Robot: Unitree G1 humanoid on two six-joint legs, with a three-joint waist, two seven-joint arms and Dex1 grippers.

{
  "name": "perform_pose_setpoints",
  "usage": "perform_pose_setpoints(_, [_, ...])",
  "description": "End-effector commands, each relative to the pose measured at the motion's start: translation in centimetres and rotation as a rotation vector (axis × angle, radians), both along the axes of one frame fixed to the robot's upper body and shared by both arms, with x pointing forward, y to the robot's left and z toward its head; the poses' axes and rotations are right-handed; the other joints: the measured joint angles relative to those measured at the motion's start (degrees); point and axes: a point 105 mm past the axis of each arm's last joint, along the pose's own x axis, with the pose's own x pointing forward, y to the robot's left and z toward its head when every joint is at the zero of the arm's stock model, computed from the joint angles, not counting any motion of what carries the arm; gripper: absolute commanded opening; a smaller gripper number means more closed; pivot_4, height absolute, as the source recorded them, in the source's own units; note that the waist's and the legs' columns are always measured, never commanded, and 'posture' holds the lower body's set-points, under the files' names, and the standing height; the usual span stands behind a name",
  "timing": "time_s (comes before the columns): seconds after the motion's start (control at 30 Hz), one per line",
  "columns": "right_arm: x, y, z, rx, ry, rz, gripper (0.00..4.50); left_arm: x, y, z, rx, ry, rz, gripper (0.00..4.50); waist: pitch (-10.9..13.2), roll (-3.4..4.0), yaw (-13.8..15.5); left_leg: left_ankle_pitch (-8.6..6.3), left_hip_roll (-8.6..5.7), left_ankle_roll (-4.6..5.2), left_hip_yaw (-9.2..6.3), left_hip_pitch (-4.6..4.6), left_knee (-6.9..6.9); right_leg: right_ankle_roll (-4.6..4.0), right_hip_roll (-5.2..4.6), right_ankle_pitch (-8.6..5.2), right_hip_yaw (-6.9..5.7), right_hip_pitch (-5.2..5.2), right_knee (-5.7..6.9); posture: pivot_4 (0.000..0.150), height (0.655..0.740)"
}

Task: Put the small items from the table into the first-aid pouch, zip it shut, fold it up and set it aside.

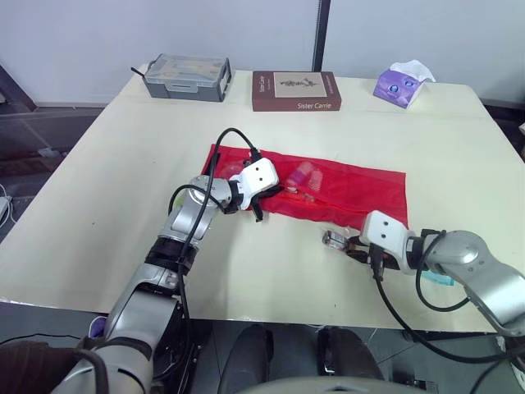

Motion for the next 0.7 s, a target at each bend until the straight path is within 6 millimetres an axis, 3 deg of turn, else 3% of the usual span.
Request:
perform_pose_setpoints(0.03, [0.6,1.5,2.0,0.119,0.070,-0.149,0.84,-0.5,-1.1,1.7,-0.064,-0.034,-0.013,0.00,-0.01,0.02,-0.35,0.00,0.03,0.00,-0.05,0.00,0.01,0.00,0.03,0.00,0.02,0.00,0.03,0.150,0.7400])
perform_pose_setpoints(0.2, [2.5,1.9,1.5,0.191,0.206,-0.416,0.84,-1.0,-1.5,2.0,-0.081,-0.027,-0.006,0.00,-0.02,0.04,0.16,0.00,0.02,-0.01,-0.03,-0.05,0.01,-0.02,0.03,0.01,-0.04,-0.04,0.06,0.150,0.7400])
perform_pose_setpoints(0.53, [1.9,4.0,-0.1,0.316,0.314,-0.488,0.84,-1.4,-1.9,2.2,-0.106,-0.012,0.026,0.00,-0.02,0.06,-0.10,0.00,-0.02,0.00,-0.01,-0.03,0.00,-0.01,0.01,0.01,-0.03,-0.04,0.06,0.150,0.7400])
perform_pose_setpoints(0.7, [2.5,4.4,-0.9,0.448,0.414,-0.615,0.84,-1.6,-2.0,2.3,-0.110,-0.012,0.027,0.00,-0.02,0.07,-0.52,0.00,-0.01,-0.01,-0.06,-0.03,-0.04,-0.02,0.03,0.01,-0.05,-0.05,0.07,0.150,0.7400])
